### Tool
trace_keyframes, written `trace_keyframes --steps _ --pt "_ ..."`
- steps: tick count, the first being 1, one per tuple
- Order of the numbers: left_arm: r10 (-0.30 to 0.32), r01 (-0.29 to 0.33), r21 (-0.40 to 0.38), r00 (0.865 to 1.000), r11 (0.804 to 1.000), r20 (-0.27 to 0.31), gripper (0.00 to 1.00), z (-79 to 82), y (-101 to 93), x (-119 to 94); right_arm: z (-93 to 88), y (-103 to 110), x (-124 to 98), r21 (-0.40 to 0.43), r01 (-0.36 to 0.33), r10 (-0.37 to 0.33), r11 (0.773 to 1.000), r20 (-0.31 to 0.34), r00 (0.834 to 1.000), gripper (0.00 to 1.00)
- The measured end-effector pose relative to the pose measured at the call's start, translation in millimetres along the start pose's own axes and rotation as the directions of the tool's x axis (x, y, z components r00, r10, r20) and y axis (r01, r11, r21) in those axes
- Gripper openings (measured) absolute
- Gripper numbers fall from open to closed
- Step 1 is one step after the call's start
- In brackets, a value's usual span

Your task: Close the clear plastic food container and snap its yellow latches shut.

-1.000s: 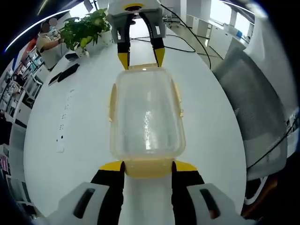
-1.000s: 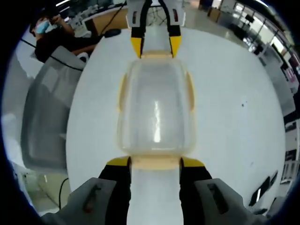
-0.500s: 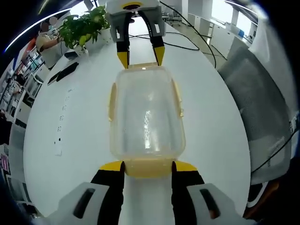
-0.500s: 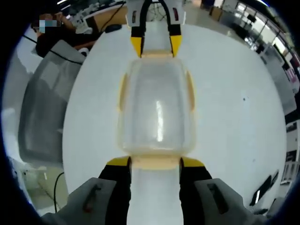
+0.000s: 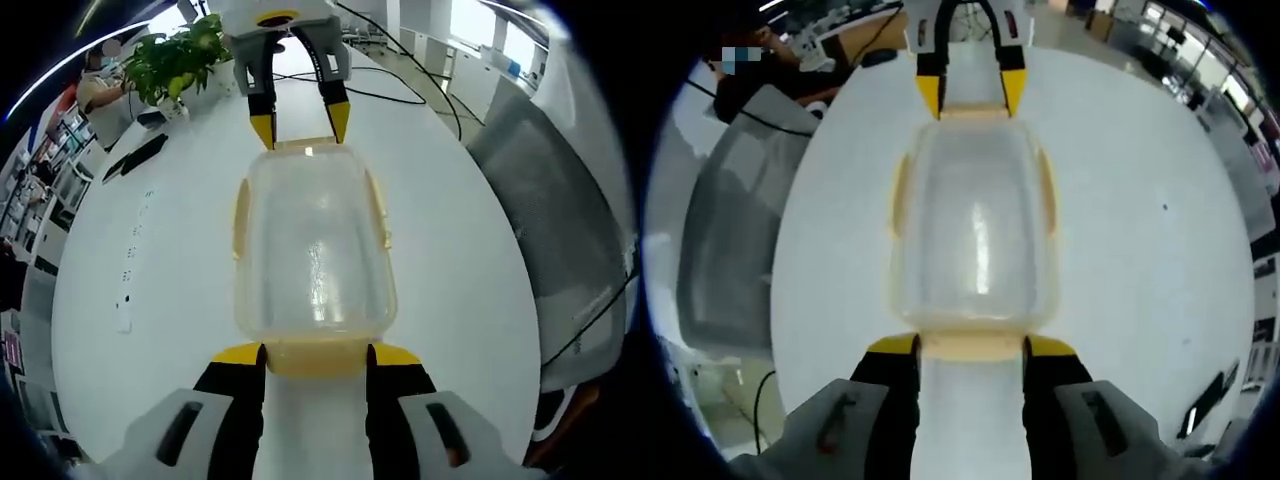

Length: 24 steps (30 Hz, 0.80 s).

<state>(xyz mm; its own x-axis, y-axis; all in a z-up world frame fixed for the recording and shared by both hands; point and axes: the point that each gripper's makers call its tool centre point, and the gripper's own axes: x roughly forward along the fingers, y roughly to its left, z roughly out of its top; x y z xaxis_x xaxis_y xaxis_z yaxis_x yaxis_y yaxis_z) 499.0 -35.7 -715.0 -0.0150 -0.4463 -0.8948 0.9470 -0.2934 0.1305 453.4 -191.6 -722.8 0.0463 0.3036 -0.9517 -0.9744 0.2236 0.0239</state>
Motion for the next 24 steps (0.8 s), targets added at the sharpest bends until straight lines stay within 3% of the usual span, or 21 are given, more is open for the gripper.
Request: trace_keyframes --steps 24 --pt "0.002 -0.002 0.005 1.0 1.0 0.001 0.34 2.6 -6.1 0.1 -0.5 -0.3 -1.5 -0.013 -0.015 0.015 1.0 -0.009 1.0 0.37"
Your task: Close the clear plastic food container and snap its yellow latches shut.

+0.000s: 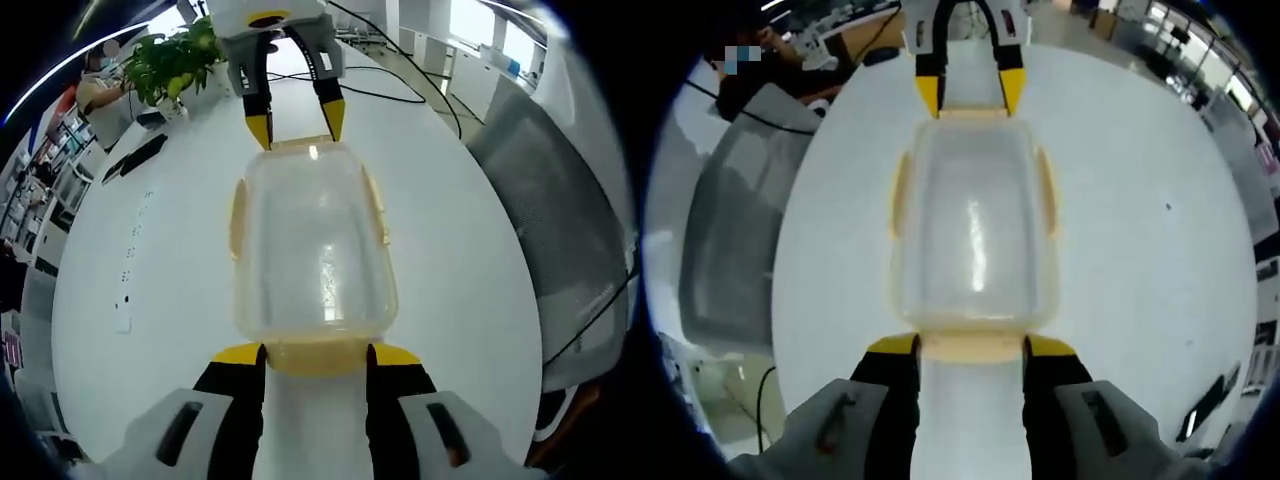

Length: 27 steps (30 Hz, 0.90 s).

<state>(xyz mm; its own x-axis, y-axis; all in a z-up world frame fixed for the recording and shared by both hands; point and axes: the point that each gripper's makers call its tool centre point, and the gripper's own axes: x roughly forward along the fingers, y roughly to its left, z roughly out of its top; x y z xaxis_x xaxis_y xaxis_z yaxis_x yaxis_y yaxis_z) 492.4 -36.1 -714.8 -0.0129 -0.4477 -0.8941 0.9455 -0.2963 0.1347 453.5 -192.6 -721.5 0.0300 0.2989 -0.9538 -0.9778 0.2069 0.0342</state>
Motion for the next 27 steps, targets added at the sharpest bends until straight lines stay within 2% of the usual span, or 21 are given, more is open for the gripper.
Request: trace_keyframes --steps 27 --pt "-0.005 0.005 0.018 1.0 1.0 -0.003 0.34 -0.9 -3.7 1.9 -1.2 3.1 3.2 0.002 -0.01 0.01 1.0 -0.011 1.0 0.37"
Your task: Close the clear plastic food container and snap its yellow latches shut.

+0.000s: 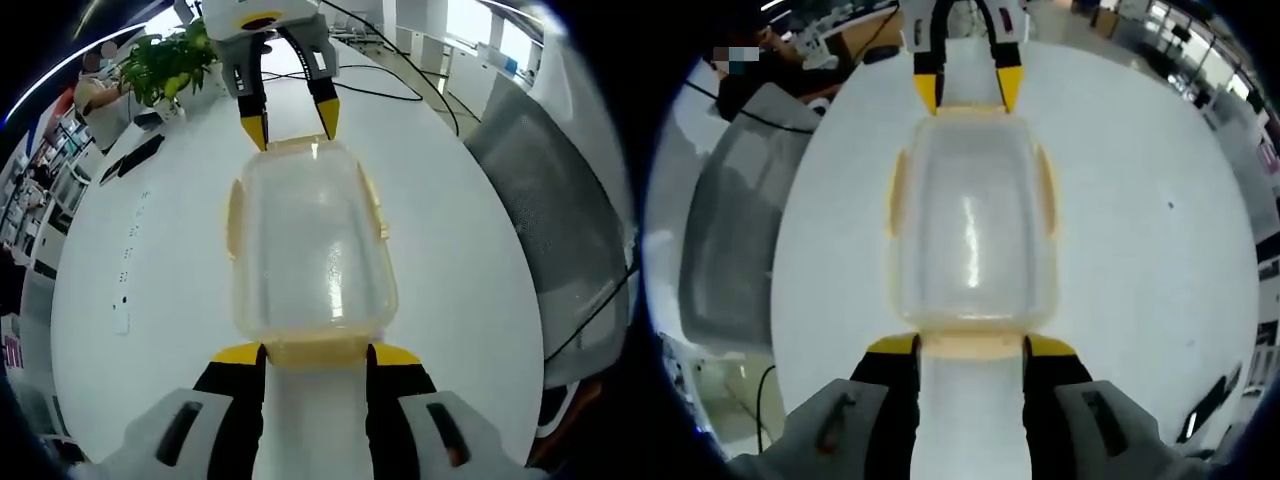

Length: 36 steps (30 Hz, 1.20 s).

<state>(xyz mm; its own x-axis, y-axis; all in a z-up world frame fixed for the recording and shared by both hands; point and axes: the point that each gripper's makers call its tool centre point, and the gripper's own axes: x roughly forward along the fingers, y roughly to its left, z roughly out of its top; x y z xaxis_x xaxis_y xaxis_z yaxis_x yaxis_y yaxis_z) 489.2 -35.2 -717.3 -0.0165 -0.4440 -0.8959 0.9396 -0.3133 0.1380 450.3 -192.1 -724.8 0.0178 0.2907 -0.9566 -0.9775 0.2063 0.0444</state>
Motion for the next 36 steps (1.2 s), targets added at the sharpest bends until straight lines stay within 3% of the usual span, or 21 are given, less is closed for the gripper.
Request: trace_keyframes --steps 10,19,23,26,31,36 --pt "0.008 -0.008 0.032 1.0 0.999 0.0 0.35 -0.9 0.3 -1 -3.0 0 1 0.02 -0.003 0.003 1.0 -0.001 1.0 0.37" --pt "0.014 -0.014 0.008 1.0 1.0 0.006 0.36 -2.1 1.2 -4 -5.6 -4 -2 0.029 0.015 -0.015 0.999 0.0 1.0 0.36" --pt "0.011 -0.011 -0.012 1.0 1.0 -0.005 0.38 -5.7 -0.5 -5 -4.5 -5 -3 0.04 0.016 -0.016 0.999 0.007 1.0 0.37" --pt "0.006 -0.006 -0.081 1.0 0.997 -0.007 0.41 -8.5 -2.6 -7 -6.4 -5 -7 0.056 0.022 -0.022 0.998 0.008 1.0 0.37" --pt "0.045 -0.044 -0.226 0.999 0.973 -0.001 0.41 -10.7 3.4 -14 -3.6 1 -16 0.144 0.025 -0.035 0.989 0.066 0.997 0.37" --pt "0.121 -0.104 -0.405 0.993 0.908 0.017 0.35 -7.3 11.0 -21 8.2 7 -26 0.321 0.039 -0.102 0.946 0.184 0.978 0.32"
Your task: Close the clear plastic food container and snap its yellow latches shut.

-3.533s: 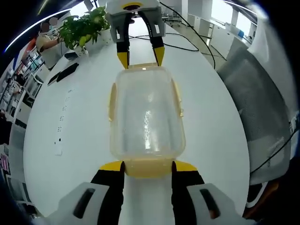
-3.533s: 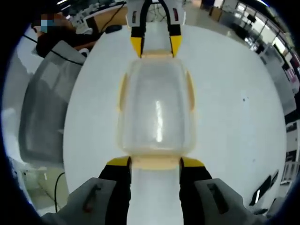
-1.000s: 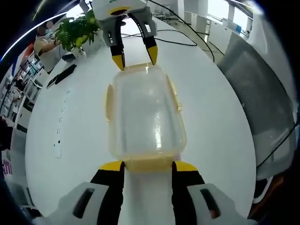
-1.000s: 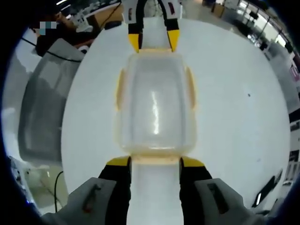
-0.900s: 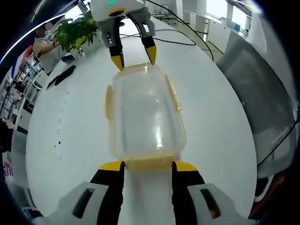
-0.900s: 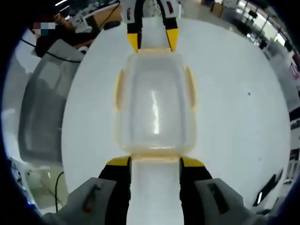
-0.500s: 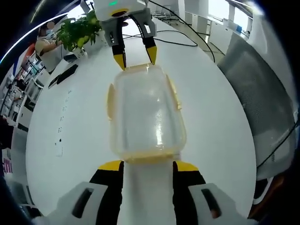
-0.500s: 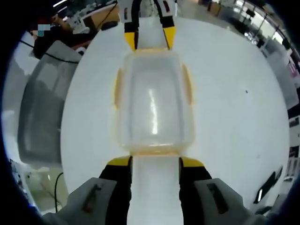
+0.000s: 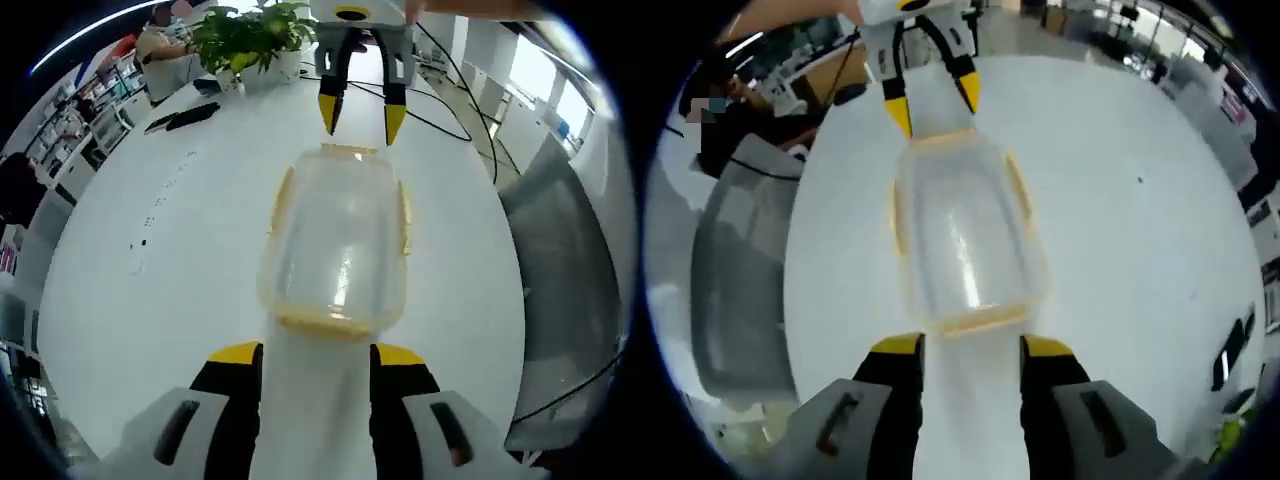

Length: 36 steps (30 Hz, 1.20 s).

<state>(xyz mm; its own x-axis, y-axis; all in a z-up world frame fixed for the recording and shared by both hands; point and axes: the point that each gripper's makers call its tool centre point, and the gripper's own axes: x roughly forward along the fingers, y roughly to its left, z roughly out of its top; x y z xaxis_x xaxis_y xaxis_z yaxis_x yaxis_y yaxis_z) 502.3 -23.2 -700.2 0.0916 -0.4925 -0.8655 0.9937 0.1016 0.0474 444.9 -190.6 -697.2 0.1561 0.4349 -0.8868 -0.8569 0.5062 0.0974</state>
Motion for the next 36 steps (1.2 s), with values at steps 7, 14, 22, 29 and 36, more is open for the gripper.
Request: trace_keyframes --steps 7,14,22,29,36 --pt "0.114 -0.072 -0.348 0.988 0.935 0.103 0.29 8.4 1.5 -2 5.2 -4 0 0.369 0.043 -0.131 0.929 0.217 0.967 0.28" --pt "0.214 -0.106 -0.572 0.969 0.813 0.125 0.32 -4.0 2.8 3 -5.9 -10 10 0.64 0.055 -0.293 0.766 0.272 0.917 0.31" --pt "0.273 -0.098 -0.725 0.953 0.682 0.128 0.32 -12.8 6.6 5 -0.7 -21 13 0.731 0.075 -0.382 0.678 0.263 0.886 0.29" --pt "0.34 -0.128 -0.762 0.932 0.634 0.126 0.26 -5.0 6.2 6 4.6 -20 19 0.758 0.101 -0.429 0.645 0.25 0.868 0.28" --pt "0.346 -0.138 -0.761 0.931 0.634 0.119 0.24 0.4 0.2 13 7.7 -9 17 0.776 0.1 -0.448 0.623 0.249 0.859 0.26"
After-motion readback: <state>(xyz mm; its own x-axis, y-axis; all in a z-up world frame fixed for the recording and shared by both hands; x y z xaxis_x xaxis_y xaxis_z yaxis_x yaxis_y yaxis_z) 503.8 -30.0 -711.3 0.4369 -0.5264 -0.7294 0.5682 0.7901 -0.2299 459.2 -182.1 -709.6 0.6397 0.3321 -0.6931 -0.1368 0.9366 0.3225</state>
